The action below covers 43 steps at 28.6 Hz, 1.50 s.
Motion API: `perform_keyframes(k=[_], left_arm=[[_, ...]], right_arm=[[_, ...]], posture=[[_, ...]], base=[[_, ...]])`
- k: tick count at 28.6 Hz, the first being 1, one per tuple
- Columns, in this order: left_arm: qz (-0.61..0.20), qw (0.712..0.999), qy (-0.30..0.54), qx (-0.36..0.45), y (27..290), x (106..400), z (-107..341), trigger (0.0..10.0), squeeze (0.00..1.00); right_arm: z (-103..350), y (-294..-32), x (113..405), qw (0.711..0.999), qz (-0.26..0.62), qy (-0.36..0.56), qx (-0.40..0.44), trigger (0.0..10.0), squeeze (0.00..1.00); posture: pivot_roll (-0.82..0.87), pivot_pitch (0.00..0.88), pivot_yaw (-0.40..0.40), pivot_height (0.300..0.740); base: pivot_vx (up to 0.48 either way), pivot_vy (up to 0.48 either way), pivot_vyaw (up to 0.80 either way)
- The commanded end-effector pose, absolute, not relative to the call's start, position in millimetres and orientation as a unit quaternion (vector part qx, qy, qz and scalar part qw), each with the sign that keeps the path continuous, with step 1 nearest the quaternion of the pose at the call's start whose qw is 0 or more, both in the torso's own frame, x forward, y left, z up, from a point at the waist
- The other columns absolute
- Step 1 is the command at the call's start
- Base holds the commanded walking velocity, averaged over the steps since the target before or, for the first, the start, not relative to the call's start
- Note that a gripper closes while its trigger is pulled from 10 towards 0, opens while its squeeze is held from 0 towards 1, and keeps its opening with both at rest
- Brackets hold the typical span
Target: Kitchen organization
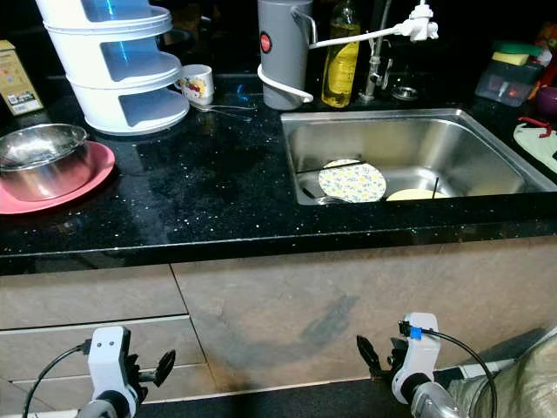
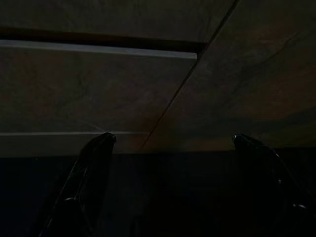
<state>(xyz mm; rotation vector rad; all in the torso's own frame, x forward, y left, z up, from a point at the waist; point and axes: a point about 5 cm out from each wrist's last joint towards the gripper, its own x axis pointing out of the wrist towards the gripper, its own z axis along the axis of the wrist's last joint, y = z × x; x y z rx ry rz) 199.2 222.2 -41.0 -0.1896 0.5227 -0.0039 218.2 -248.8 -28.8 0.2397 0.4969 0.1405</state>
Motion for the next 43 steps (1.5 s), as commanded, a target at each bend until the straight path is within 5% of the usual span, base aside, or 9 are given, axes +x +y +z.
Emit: perform_keyframes(k=[1, 9, 31, 38, 43], left_arm=[[-0.004, 0.960, 0.265, -0.086, 226, 198, -42, 10.0, 0.00], [-0.004, 0.958, 0.273, -0.086, 227, 185, -48, 10.0, 0.00], [0.033, 0.917, 0.386, -0.092, 226, 56, -91, 10.0, 0.00], [0.016, 0.923, 0.373, -0.092, 223, 59, -89, 10.0, 0.00], [0.039, 0.943, 0.316, -0.094, 228, 99, -79, 10.0, 0.00]], right_arm=[[-30, -248, 218, 0.959, 0.068, 0.247, 0.118, 10.0, 0.00], [-35, -248, 208, 0.959, 0.058, 0.248, 0.129, 10.0, 0.00], [-90, -249, 84, 0.896, -0.031, 0.398, 0.197, 10.0, 0.00], [-87, -250, 87, 0.901, -0.004, 0.394, 0.182, 10.0, 0.00], [-73, -251, 127, 0.927, 0.016, 0.333, 0.173, 10.0, 0.00]], posture=[[0.03, 0.000, -0.024, 0.740], [0.03, 0.017, -0.025, 0.740], [0.08, 0.041, -0.092, 0.740], [0.07, 0.056, -0.082, 0.740], [0.06, 0.000, -0.057, 0.740]], base=[[0.000, 0.000, 0.00], [0.000, 0.000, 0.00], [0.000, 0.000, 0.00], [0.000, 0.000, 0.00], [0.000, 0.000, 0.00]])
